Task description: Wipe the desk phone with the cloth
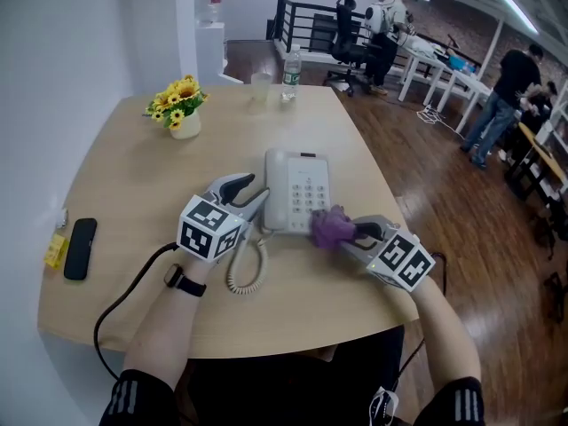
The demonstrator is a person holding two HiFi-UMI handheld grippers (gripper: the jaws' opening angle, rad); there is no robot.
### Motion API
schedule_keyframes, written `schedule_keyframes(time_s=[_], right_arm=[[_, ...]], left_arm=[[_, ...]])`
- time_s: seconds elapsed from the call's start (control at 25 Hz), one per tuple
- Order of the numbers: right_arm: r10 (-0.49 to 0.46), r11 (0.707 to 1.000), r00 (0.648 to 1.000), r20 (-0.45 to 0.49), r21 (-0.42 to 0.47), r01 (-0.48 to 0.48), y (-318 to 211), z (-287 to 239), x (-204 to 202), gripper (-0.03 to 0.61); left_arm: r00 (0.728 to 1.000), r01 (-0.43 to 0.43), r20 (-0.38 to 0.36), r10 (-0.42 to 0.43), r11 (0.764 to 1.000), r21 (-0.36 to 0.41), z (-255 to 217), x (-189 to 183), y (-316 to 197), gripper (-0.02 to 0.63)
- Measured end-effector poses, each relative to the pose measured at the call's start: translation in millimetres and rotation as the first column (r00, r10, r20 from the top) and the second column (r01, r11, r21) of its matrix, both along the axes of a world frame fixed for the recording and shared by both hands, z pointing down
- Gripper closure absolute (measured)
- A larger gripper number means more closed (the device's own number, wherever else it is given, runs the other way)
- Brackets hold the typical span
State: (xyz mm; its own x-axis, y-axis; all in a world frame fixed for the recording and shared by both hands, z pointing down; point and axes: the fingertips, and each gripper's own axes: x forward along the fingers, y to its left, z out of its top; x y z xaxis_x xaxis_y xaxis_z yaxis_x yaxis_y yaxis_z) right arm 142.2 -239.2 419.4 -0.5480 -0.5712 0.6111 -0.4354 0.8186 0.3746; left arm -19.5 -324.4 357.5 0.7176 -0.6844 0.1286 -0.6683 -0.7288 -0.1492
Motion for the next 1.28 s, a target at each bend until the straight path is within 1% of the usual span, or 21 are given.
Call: schedule_keyframes(time_s=[0.32,0.4,0.48,0.56,0.64,0.72,0.76,1.0,1.16,1.28], right_arm=[[0.056,0.998,0.997,0.056,-0.014,-0.056,1,-8,25,0.452],[0.071,0.997,0.992,0.109,0.0,-0.071,0,-22,29,0.451],[0.091,0.995,0.977,0.194,0.033,-0.099,-4,-42,34,0.451],[0.118,0.988,0.943,0.31,0.058,-0.143,-12,-66,38,0.45],[0.146,0.98,0.892,0.428,0.06,-0.189,-21,-85,41,0.449],[0.165,0.974,0.843,0.511,0.051,-0.222,-30,-96,43,0.451],[0.172,0.971,0.825,0.538,0.048,-0.233,-35,-99,43,0.449],[0.199,0.958,0.754,0.627,0.039,-0.285,-62,-96,41,0.449],[0.204,0.948,0.732,0.651,0.055,-0.313,-77,-88,37,0.449],[0.212,0.937,0.707,0.675,0.065,-0.342,-78,-80,41,0.449]], left_arm=[[1.0,0.009,-0.016,-0.009,1.0,0.009,-5,-3,-1,0.466],[1.0,0.011,-0.023,-0.01,1.0,0.013,-6,-4,-1,0.468],[1.0,0.008,-0.028,-0.007,1.0,0.01,-5,-4,-1,0.468],[1.0,0.002,-0.028,-0.002,1.0,0.004,-3,-2,-1,0.474],[1.0,-0.005,-0.028,0.005,1.0,-0.002,-1,0,0,0.476],[0.999,-0.003,-0.033,0.003,1.0,-0.001,-2,-1,0,0.476],[0.999,0.0,-0.038,0.0,1.0,0.001,-2,-2,-1,0.476],[0.999,0.01,-0.049,-0.01,1.0,0.002,-3,-4,-2,0.482],[0.999,0.028,-0.042,-0.028,1.0,0.005,-2,-8,-4,0.494],[0.998,0.043,-0.045,-0.043,0.999,0.005,-1,-11,-6,0.499]])
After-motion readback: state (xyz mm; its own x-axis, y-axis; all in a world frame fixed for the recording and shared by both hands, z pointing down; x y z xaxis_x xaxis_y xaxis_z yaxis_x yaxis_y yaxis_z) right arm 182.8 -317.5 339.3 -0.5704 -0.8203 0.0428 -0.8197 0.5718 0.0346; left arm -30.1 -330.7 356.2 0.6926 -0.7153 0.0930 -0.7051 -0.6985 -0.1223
